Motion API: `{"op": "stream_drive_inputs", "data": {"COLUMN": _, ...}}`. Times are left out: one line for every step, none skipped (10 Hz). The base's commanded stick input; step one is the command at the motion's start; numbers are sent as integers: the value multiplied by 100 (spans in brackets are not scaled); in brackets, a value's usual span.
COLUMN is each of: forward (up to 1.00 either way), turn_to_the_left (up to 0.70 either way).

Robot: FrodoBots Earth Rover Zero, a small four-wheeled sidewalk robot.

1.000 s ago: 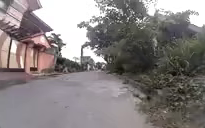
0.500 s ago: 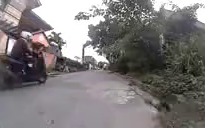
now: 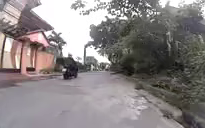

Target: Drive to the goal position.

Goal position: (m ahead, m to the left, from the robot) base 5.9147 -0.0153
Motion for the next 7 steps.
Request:
{"op": "stream_drive_inputs", "data": {"forward": 98, "turn_to_the_left": 0}}
{"op": "stream_drive_inputs", "data": {"forward": 98, "turn_to_the_left": 0}}
{"op": "stream_drive_inputs", "data": {"forward": 98, "turn_to_the_left": 0}}
{"op": "stream_drive_inputs", "data": {"forward": 98, "turn_to_the_left": 0}}
{"op": "stream_drive_inputs", "data": {"forward": 98, "turn_to_the_left": -2}}
{"op": "stream_drive_inputs", "data": {"forward": 98, "turn_to_the_left": -2}}
{"op": "stream_drive_inputs", "data": {"forward": 98, "turn_to_the_left": 0}}
